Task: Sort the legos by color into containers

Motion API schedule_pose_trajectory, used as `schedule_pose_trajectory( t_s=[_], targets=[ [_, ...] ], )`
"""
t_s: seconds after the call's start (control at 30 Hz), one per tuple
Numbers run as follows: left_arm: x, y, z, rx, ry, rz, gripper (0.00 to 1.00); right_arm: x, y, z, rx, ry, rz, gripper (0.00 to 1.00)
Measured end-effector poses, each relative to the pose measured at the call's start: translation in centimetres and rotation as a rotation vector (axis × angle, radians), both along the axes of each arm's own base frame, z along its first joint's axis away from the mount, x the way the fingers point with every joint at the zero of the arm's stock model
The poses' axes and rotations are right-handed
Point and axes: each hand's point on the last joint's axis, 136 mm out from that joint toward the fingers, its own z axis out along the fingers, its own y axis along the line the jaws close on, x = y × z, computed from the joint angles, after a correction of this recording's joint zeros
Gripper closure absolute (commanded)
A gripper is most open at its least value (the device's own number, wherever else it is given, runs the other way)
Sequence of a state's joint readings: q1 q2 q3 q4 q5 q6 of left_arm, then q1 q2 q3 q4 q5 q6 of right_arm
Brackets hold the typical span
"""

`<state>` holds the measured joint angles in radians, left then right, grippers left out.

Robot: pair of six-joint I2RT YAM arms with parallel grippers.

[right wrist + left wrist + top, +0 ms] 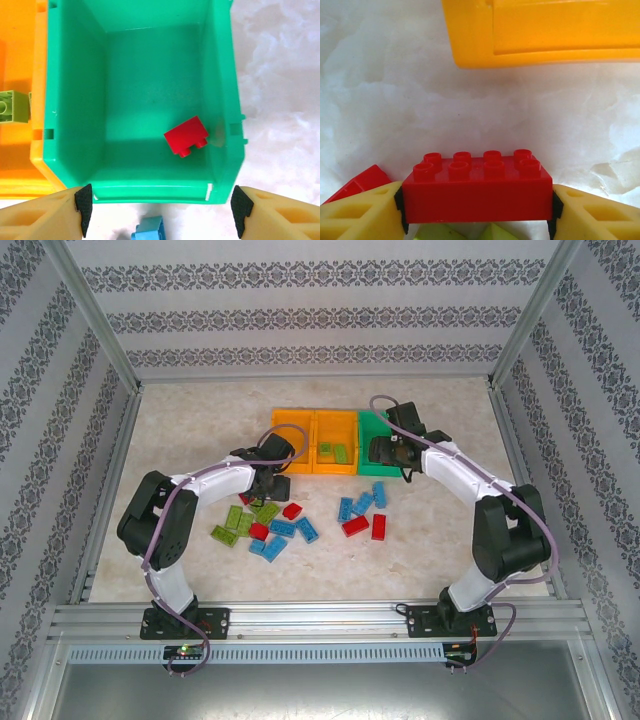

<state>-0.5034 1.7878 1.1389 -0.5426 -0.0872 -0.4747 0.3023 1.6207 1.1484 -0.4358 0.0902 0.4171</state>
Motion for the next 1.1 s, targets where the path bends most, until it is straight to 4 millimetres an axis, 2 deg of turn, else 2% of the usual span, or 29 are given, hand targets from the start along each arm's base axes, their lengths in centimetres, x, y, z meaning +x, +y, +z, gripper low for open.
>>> schedule_pose_trajectory(
  t_s=[0.1, 0.37, 0.43, 0.53, 0.77, 0.9, 1.0, 1.1],
  targets=[
    [0.1, 0.0, 0.2, -0.002, -0.005, 0.000, 0.43, -0.2, -0.6, -0.1, -0.002, 0.001, -0.015, 0.24],
    [-0.3, -0.7, 0.6, -0.002, -0.014, -0.021, 0.44, -1.8, -1.6, -0.4, -0.005, 0.011, -0.028, 0.24],
    [-0.5, -1.3, 1.2, -0.001, -0.023, -0.039, 0.44, -2.4, -1.8, -0.5, -0.004, 0.010, -0.027, 0.24],
    [-0.3, -3.0, 3.2, -0.027, -0.065, -0.073, 0.44, -3.7, -2.1, -0.8, -0.005, 0.013, -0.027, 0.23],
    [1.7, -8.9, 9.6, -0.195, -0.191, -0.161, 0.44, -7.1, -3.6, -2.8, 0.001, 0.043, -0.063, 0.22],
    [4.1, -13.4, 12.7, -0.328, -0.239, -0.219, 0.44, -8.5, -3.9, -4.0, 0.014, 0.066, -0.085, 0.22],
    [6.6, -16.8, 13.7, -0.408, -0.256, -0.257, 0.44, -9.3, -3.8, -4.7, 0.040, 0.078, -0.101, 0.23],
    [8.7, -19.7, 13.3, -0.464, -0.251, -0.289, 0.44, -10.2, -3.8, -5.3, 0.062, 0.086, -0.116, 0.23]
  ],
)
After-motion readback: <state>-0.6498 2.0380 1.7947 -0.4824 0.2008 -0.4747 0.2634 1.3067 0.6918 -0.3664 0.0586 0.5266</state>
